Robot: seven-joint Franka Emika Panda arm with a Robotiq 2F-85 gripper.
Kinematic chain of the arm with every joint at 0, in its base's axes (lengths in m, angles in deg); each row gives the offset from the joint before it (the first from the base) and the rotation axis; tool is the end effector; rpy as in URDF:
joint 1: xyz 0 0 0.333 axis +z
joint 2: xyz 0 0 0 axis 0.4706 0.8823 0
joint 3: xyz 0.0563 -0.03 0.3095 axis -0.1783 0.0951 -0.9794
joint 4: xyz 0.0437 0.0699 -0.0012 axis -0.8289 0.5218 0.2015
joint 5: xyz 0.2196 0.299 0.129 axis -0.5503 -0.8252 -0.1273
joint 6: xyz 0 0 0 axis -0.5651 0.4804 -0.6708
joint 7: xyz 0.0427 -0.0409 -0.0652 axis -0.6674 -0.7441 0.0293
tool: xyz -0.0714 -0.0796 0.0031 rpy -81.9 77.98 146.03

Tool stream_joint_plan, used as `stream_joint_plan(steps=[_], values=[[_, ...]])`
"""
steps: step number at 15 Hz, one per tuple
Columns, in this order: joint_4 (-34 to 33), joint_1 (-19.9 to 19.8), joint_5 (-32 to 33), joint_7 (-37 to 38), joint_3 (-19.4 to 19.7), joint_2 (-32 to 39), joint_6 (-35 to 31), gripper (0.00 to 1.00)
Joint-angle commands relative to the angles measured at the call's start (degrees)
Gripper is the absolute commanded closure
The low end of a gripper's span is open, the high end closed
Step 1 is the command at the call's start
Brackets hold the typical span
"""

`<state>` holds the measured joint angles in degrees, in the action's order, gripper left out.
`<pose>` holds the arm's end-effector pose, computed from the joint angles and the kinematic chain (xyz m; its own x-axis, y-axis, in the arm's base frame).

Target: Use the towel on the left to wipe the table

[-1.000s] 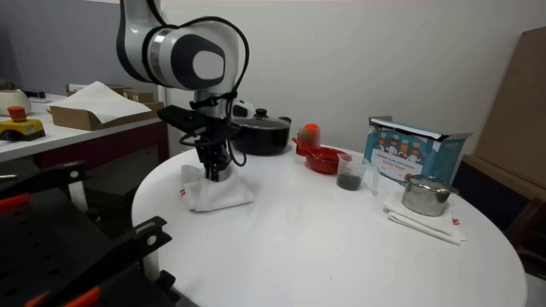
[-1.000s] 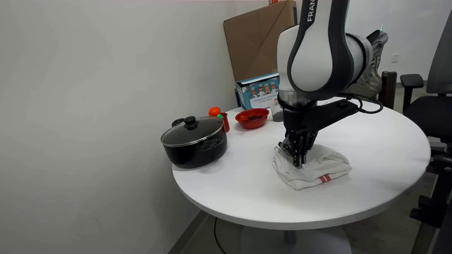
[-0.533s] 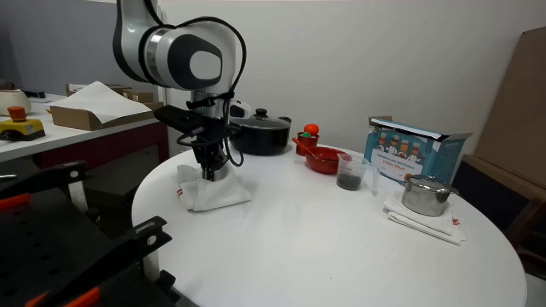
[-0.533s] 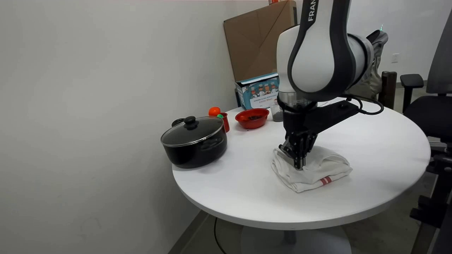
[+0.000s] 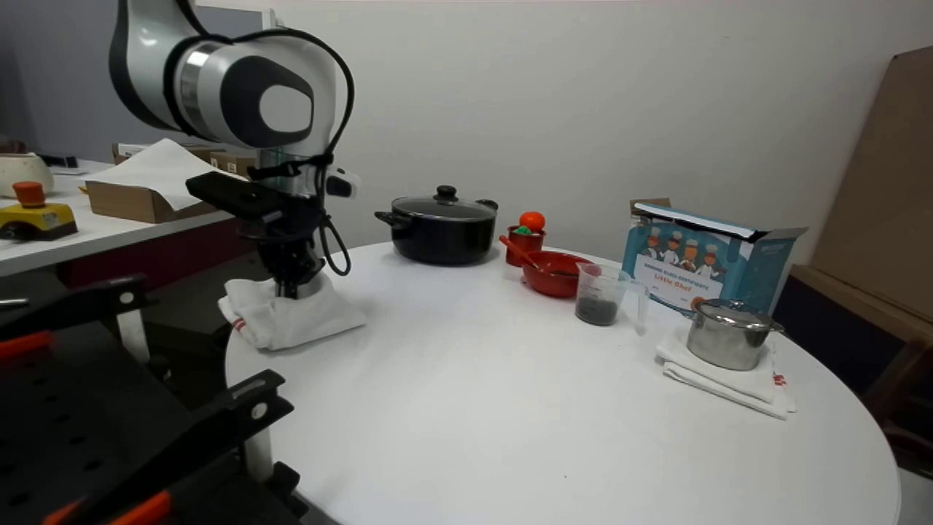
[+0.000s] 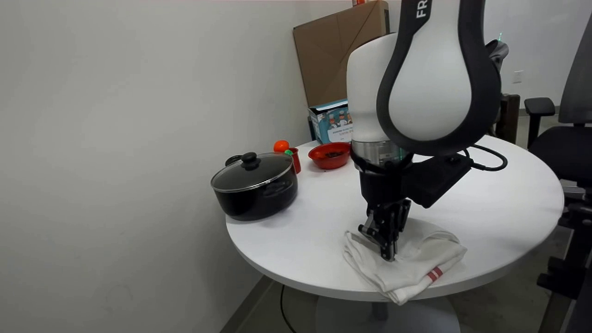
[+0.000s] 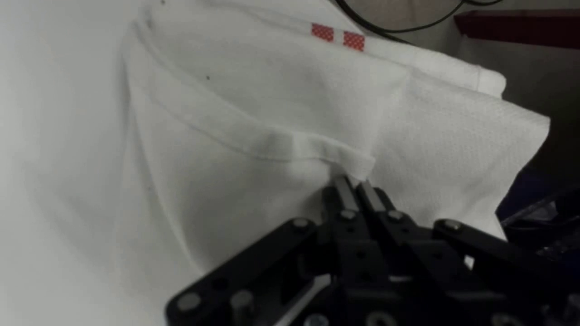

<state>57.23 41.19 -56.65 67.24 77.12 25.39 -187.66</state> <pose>0.4183 0.1780 0.0540 0.9962 0.0823 -0.0281 0.0795 -0.9926 -0.0918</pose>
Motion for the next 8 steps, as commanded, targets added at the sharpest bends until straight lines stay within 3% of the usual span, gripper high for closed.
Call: stream_joint_plan(steps=[1,8], values=[[0.3,2.5,-1.1,-0.5,1.1,-0.1,-0.2,0.92],[0.1,-0.1,0.0,-2.0,12.1,1.7,-2.2,0.92]])
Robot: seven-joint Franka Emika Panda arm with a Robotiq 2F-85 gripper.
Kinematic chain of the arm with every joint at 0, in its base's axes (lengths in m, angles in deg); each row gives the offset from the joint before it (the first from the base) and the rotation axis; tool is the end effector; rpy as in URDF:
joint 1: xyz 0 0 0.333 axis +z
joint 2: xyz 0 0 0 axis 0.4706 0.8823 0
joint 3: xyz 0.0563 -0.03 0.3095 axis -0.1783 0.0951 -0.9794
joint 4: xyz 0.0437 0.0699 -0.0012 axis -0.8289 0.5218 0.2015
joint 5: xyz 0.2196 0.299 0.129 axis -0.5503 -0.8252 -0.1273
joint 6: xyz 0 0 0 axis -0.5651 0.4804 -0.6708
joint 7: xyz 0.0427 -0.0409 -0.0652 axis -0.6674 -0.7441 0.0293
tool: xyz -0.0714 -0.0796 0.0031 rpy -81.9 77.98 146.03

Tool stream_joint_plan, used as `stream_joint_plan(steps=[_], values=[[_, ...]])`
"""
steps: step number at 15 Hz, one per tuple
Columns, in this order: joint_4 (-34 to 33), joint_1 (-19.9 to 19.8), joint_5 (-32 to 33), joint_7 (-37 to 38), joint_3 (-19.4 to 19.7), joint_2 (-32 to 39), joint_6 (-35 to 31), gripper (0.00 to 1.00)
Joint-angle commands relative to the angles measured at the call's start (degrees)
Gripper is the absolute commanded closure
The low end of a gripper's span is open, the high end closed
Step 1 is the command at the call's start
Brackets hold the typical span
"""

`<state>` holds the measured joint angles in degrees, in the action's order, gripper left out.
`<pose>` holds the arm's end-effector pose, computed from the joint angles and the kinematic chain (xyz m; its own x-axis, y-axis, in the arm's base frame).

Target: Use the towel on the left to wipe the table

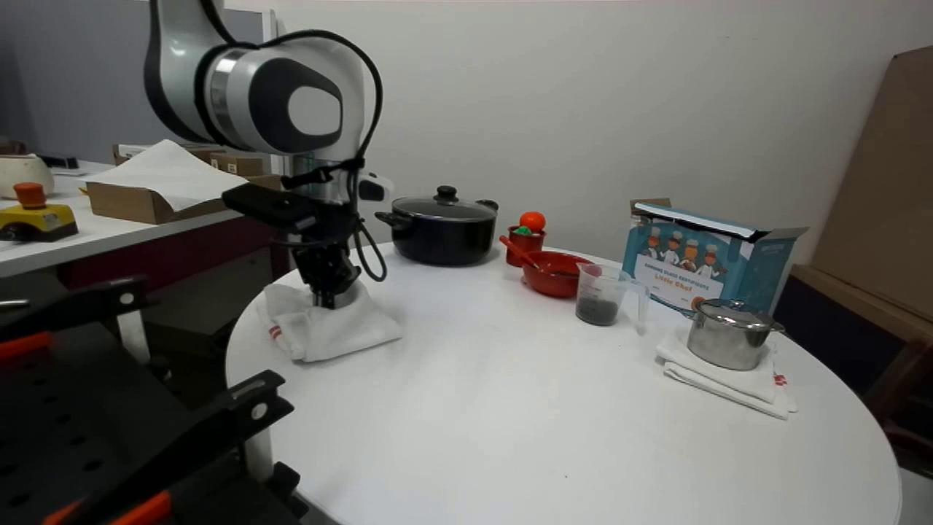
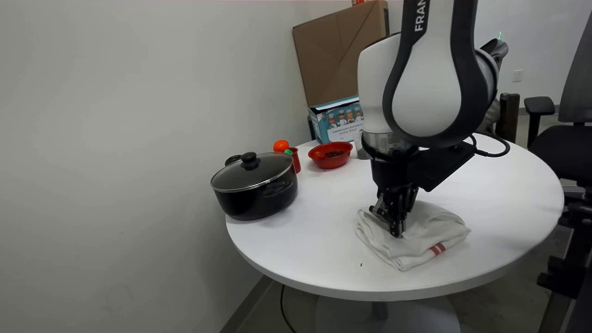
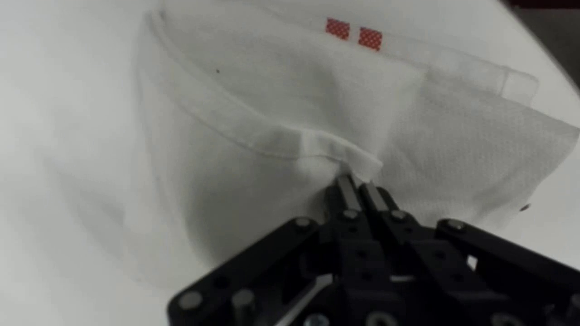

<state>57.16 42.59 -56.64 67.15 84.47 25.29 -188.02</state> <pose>0.4370 0.1240 0.0522 1.0000 0.0045 -0.0038 0.0045 -0.9998 -0.0184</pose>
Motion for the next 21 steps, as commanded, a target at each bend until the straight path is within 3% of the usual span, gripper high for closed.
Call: stream_joint_plan(steps=[1,5,10,13,16,21], values=[[0.0,-2.7,0.0,-2.2,6.3,2.0,-1.9,0.92],[-0.7,-8.6,0.1,-4.0,12.4,2.5,-2.0,0.92],[-2.5,-21.0,-0.5,-7.3,15.9,3.7,-1.7,0.92],[-4.1,-27.6,-1.0,-8.4,15.8,4.4,-0.8,0.92],[-5.3,-31.5,-1.3,-8.7,14.7,4.7,0.0,0.92],[-4.9,-32.2,-1.6,-8.4,10.7,4.0,-0.2,0.92]])
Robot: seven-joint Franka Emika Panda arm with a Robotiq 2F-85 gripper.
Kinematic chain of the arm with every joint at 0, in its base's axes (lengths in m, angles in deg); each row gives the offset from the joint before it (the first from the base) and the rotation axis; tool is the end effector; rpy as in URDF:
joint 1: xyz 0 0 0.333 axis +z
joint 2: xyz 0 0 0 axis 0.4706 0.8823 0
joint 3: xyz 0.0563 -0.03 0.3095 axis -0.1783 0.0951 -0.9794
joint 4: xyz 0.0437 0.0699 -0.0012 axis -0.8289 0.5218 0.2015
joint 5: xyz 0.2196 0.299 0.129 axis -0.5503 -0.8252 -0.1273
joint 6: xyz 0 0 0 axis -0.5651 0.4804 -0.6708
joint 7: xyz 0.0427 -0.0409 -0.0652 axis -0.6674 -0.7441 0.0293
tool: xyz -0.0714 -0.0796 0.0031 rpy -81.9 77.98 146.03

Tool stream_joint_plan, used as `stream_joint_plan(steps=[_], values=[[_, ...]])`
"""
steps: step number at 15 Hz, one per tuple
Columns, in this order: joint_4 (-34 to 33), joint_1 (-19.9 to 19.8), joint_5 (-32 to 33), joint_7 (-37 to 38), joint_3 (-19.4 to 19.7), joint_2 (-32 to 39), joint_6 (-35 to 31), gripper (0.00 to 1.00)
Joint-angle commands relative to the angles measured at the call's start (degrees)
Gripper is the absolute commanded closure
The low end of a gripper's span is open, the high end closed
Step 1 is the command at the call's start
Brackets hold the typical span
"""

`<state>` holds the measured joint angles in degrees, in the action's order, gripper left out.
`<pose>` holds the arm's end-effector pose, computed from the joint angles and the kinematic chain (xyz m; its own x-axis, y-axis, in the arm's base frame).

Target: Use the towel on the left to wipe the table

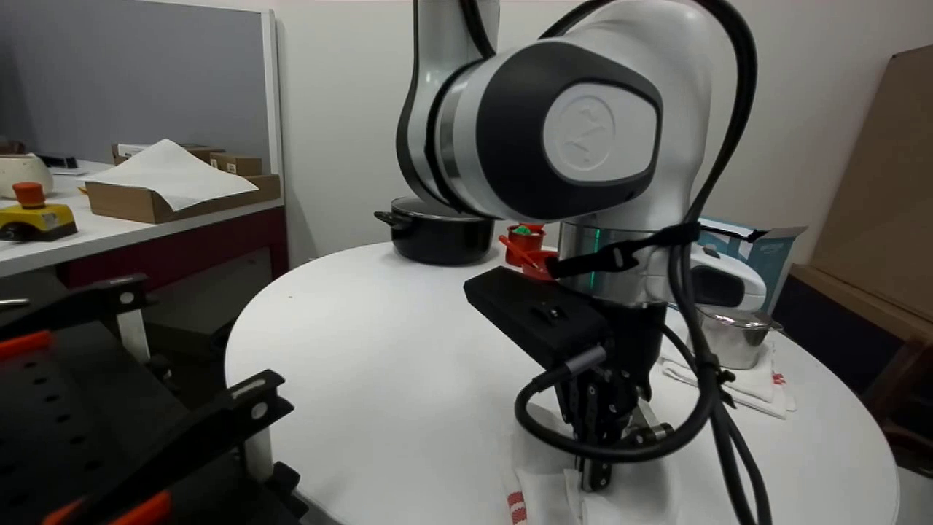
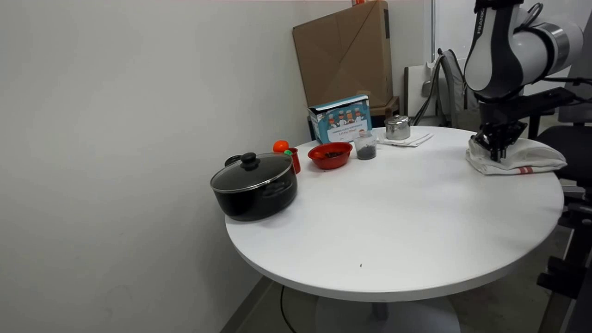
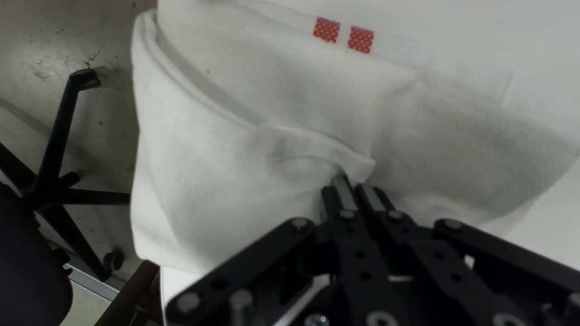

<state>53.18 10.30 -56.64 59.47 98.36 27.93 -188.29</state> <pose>0.4054 -0.2572 0.0540 0.8199 -0.5695 0.0581 -0.5719 -0.8104 0.1272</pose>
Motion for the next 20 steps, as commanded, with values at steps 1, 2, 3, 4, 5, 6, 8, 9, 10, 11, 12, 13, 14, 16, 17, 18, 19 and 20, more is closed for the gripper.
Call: stream_joint_plan(steps=[1,2,3,4,5,6,8,9,10,11,12,13,14,16,17,18,19,20], values=[[-0.4,0.2,-1.7,-0.7,-4.7,0.9,0.1,0.92],[0.0,0.6,-1.8,-0.6,-6.1,0.6,-0.2,0.92],[0.8,1.1,-2.0,-0.6,-8.1,0.1,-0.6,0.92],[1.4,1.4,-2.1,-0.6,-10.3,-0.4,-0.8,0.92],[2.0,1.8,-2.2,-0.7,-12.5,-0.7,-1.2,0.92],[2.5,2.1,-2.4,-0.8,-14.9,-0.9,-1.5,0.92],[3.3,3.5,-2.7,-0.7,-19.1,-1.0,-1.8,0.92],[3.4,4.5,-2.9,-0.5,-20.7,-1.1,-1.6,0.92],[3.4,5.4,-3.0,-0.4,-22.3,-0.8,-1.7,0.92],[3.3,7.0,-3.1,-0.1,-23.1,-0.7,-1.5,0.92],[3.3,8.2,-3.2,0.0,-23.8,-0.5,-1.6,0.92],[3.3,9.6,-3.3,0.2,-24.1,-0.3,-1.8,0.92],[3.4,11.2,-3.4,0.5,-24.1,-0.3,-1.9,0.92],[3.2,13.6,-3.5,0.8,-24.2,0.0,-1.9,0.92],[3.2,14.8,-3.5,1.0,-24.1,0.1,-2.0,0.92],[3.2,15.9,-3.5,1.3,-24.1,0.2,-2.0,0.92],[3.3,17.0,-3.6,1.7,-23.9,0.1,-2.1,0.92],[3.4,18.2,-3.5,2.1,-23.6,0.2,-2.3,0.92]])
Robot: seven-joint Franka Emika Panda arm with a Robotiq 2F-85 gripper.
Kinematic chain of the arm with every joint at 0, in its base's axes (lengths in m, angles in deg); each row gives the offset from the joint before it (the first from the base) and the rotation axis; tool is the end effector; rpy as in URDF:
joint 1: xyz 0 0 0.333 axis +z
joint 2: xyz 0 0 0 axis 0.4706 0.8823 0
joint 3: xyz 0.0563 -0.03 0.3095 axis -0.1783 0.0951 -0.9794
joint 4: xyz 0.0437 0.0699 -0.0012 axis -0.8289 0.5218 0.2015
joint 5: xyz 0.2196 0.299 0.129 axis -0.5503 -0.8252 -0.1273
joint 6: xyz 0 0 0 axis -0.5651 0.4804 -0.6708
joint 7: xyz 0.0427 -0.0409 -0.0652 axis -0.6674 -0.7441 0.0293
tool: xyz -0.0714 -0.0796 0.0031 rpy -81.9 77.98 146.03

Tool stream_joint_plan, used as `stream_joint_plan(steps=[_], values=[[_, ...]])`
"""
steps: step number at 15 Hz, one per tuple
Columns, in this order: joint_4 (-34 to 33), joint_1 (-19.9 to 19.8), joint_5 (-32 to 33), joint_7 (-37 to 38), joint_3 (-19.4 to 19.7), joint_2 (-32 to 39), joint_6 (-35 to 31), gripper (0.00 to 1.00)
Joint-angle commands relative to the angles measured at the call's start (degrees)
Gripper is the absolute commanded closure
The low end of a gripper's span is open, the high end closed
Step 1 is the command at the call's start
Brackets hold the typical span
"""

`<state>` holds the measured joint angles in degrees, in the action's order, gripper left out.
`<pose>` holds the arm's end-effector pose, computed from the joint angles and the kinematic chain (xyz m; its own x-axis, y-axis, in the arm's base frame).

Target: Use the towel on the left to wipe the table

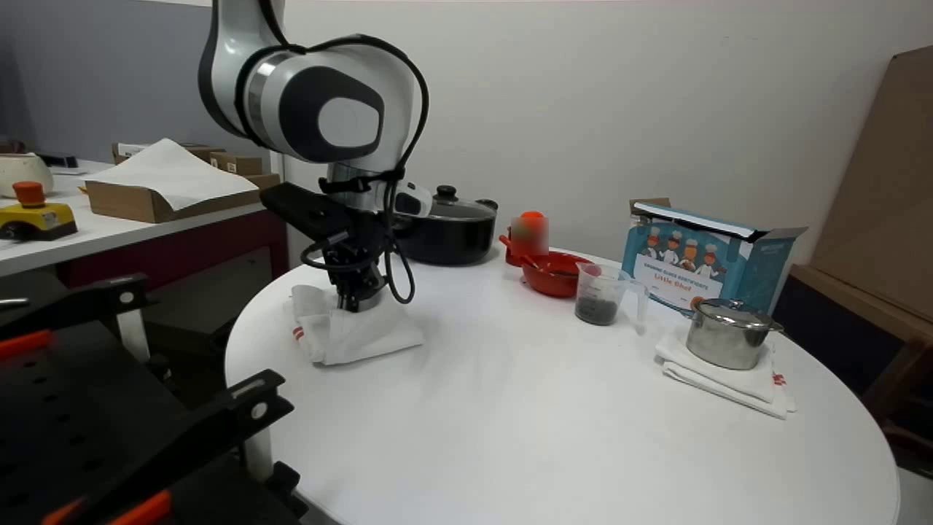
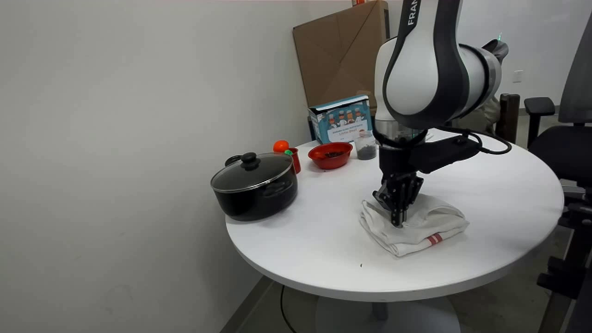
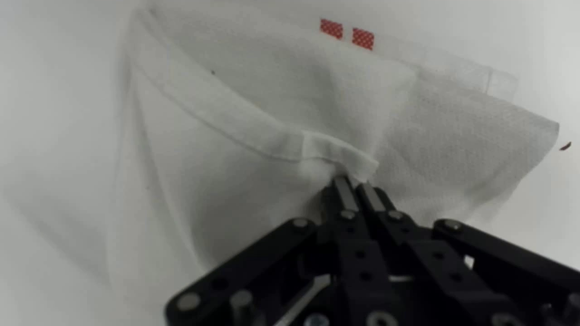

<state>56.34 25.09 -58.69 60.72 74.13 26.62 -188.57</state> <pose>0.4522 0.0803 0.0515 0.9965 -0.0820 -0.0134 -0.0831 -0.9878 -0.1319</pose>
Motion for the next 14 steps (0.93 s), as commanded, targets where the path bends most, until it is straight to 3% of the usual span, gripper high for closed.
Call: stream_joint_plan(steps=[1,6,14], values=[[0.2,4.6,-1.6,1.3,0.9,1.6,-1.7,0.92],[-4.0,8.7,-1.6,3.1,2.7,4.2,-0.1,0.92],[-25.9,13.3,0.2,2.8,7.9,12.8,11.4,0.92]])
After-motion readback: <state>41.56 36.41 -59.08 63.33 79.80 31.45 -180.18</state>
